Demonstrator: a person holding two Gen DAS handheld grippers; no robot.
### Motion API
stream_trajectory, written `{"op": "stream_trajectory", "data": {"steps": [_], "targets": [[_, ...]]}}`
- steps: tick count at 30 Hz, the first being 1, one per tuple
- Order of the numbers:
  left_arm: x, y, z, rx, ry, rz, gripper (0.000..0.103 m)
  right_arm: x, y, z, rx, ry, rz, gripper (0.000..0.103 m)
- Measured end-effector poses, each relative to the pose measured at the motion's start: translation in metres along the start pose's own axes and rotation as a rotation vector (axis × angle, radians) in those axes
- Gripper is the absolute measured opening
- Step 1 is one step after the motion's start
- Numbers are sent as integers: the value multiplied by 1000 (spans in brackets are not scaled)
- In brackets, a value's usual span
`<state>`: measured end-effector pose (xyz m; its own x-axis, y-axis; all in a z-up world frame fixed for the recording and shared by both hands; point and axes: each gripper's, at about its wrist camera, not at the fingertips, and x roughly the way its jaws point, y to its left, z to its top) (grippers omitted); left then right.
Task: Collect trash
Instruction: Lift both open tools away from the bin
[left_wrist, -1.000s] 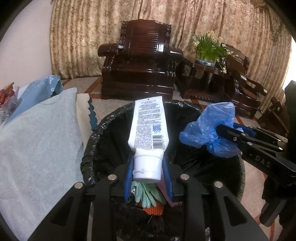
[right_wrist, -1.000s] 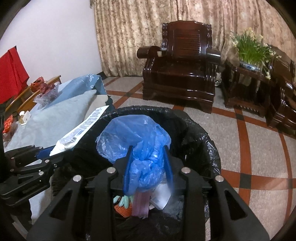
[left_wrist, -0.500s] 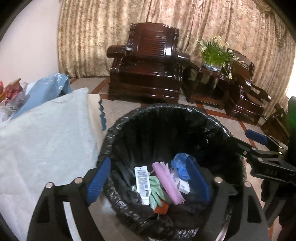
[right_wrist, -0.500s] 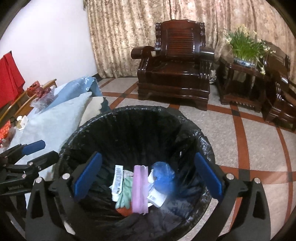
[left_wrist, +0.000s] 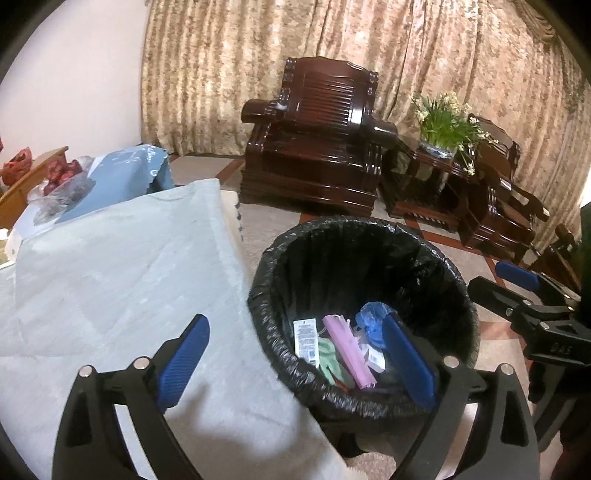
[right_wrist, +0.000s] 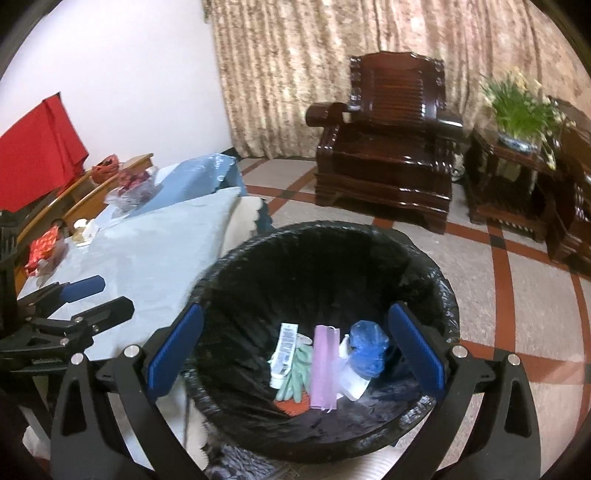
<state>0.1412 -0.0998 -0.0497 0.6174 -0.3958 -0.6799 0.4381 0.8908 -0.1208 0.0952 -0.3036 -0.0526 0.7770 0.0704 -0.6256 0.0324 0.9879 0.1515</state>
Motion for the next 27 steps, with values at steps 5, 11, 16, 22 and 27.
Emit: {"op": "stream_trajectory", "data": {"steps": [5, 11, 16, 22, 27], "targets": [[-24, 3, -3, -17, -16, 22, 95, -16, 16, 5, -20, -12, 25, 98], [-47, 3, 0, -19, -41, 47, 96, -35, 34, 11, -60, -33, 38, 98], [-65, -1, 4, -7, -77, 65, 97, -50, 46, 16, -90, -55, 46, 98], [-83, -5, 5, -8, -105, 72, 97, -66, 53, 21, -117, -81, 50, 98], [-93, -6, 6, -13, -125, 75, 97, -74, 56, 23, -124, -98, 55, 98]]}}
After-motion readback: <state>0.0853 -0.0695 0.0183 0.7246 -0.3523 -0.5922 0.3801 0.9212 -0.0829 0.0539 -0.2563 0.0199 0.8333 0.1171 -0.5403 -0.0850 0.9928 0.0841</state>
